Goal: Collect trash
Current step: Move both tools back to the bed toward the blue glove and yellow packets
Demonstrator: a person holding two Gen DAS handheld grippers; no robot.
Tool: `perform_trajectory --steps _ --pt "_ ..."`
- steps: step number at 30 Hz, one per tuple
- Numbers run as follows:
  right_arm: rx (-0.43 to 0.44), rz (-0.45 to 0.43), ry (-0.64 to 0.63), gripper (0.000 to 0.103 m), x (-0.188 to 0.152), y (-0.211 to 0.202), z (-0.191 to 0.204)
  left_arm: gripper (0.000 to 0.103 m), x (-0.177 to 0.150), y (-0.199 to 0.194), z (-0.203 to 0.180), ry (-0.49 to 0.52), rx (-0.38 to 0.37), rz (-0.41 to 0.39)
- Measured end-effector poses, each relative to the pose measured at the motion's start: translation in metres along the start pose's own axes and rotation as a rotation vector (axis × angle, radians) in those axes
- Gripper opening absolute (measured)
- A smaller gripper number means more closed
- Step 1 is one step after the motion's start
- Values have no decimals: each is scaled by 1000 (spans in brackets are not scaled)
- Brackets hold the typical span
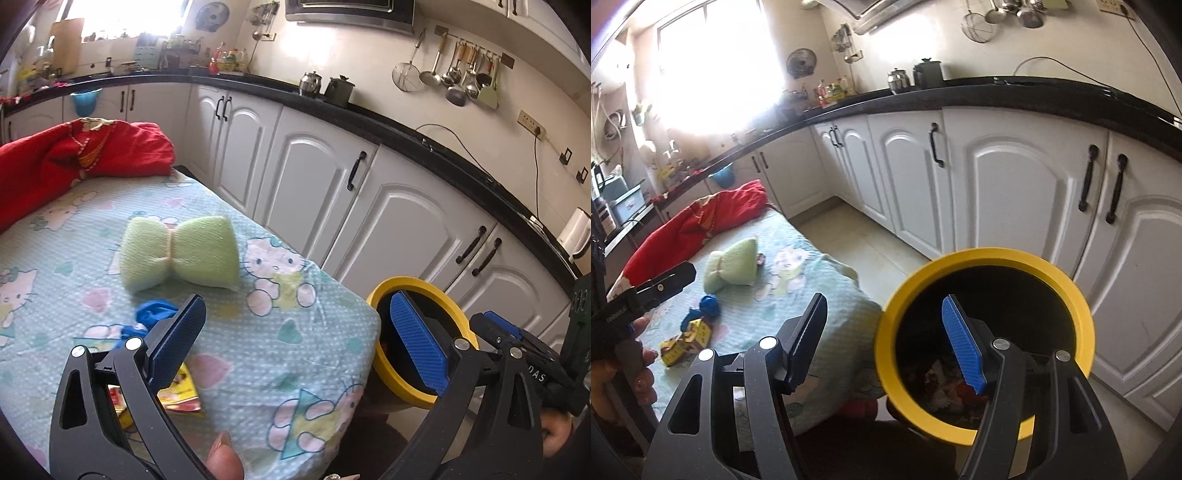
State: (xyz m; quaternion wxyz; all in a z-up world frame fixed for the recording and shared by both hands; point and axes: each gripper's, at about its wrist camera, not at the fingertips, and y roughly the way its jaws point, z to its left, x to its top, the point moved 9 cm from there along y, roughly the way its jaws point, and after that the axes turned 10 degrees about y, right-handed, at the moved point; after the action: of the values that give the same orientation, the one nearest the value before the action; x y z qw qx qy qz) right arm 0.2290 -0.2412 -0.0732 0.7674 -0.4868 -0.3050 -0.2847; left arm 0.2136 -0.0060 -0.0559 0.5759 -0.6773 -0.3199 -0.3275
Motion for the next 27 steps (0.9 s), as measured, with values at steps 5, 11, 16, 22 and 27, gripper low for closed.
perform_trajectory --steps 5,11,16,22,27 --pt "39 -4 -37 67 1 0 28 92 0 -12 14 -3 18 -16" --pt "88 12 -71 68 -1 8 61 92 -2 -23 37 -7 54 -20" --pt "120 20 -90 69 -2 16 86 92 -5 -32 57 -13 88 -22" --pt "160 40 -113 72 -3 30 115 92 -13 -39 81 -17 118 -13" --pt "187 66 -130 73 -3 48 137 92 -25 -44 101 -12 122 3"
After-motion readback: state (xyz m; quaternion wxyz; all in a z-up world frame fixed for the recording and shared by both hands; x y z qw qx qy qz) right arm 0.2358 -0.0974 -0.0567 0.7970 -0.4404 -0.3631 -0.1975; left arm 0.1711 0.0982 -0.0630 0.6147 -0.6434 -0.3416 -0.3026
